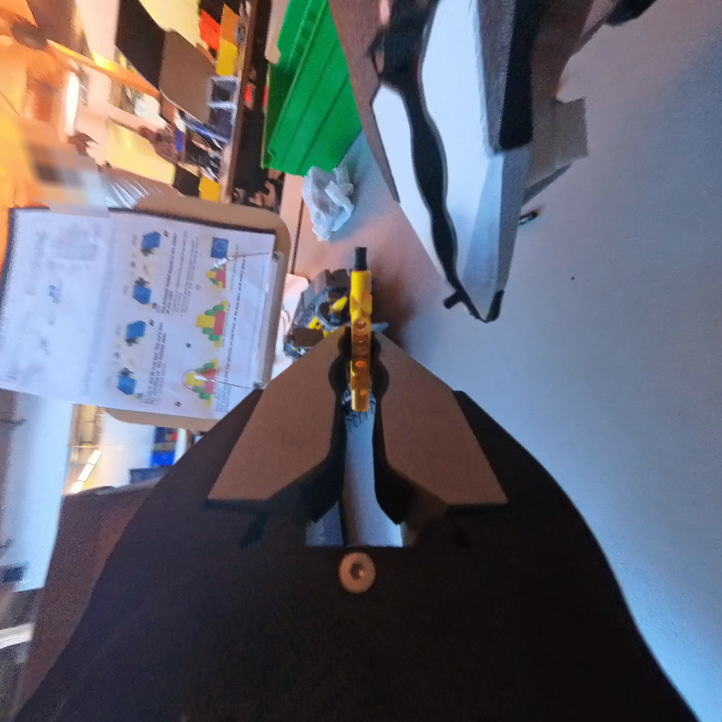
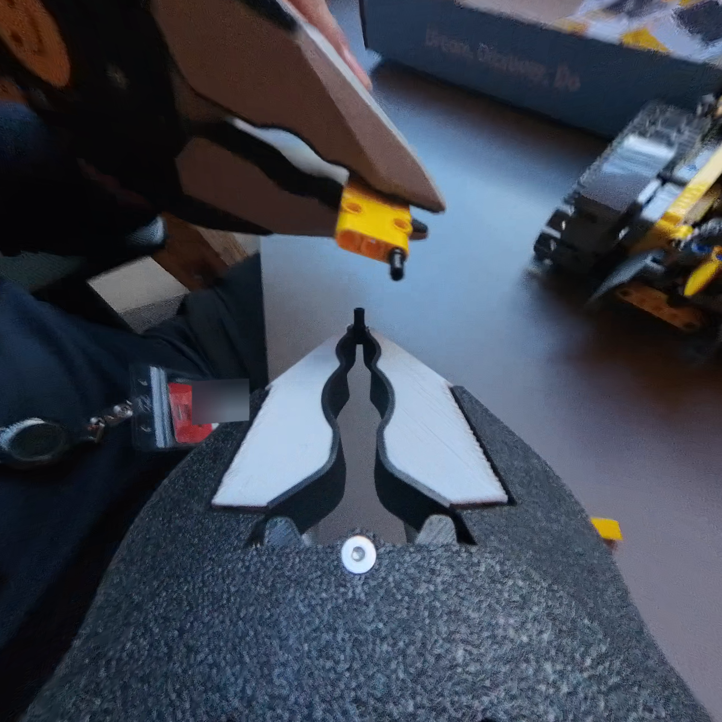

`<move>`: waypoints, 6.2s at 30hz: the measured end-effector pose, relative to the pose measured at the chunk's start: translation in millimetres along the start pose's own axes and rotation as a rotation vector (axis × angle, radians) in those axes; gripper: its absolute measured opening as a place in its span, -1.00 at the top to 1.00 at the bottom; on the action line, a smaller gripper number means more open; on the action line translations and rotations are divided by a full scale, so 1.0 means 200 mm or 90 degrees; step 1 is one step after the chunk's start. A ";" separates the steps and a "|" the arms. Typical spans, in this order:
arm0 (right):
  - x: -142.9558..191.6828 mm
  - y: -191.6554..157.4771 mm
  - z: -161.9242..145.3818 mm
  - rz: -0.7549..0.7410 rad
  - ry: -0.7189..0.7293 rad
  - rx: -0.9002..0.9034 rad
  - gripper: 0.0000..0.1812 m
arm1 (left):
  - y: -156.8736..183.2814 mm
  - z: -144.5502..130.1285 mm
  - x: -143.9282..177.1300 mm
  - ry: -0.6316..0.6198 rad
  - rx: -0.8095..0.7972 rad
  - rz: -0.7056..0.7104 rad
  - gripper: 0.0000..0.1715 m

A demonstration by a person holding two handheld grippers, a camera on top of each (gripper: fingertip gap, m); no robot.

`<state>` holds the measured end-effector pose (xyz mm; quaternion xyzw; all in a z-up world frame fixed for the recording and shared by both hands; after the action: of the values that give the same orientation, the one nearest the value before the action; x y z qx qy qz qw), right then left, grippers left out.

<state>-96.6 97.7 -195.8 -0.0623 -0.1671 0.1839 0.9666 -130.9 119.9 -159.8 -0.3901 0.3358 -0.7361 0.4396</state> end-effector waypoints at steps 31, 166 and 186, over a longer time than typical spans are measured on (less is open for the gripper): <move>0.40 -0.02 0.53 0.099 0.443 -0.038 0.86 | -0.07 0.35 0.04 0.423 0.711 -0.100 0.94; 0.47 0.39 0.36 -0.020 0.471 -0.337 0.99 | 0.19 0.13 -0.19 0.063 0.154 0.050 0.93; 0.28 0.50 -0.18 -0.173 -0.006 -0.207 0.74 | 0.45 -0.09 -0.22 -0.082 0.323 -0.166 0.90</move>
<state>-69.2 209.0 -232.0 -0.1933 -0.2055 0.0232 0.9591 -98.4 128.5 -256.0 -0.3537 0.0596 -0.8205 0.4451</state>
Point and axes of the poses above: each gripper's, where its closed fingertips meet, x back along the fingers, z out of its top, y = z × x across the jaws, the point moved 1 cm from there along x, back along the fingers, and after that the axes turned 15 degrees about y, right-handed, at the moved point
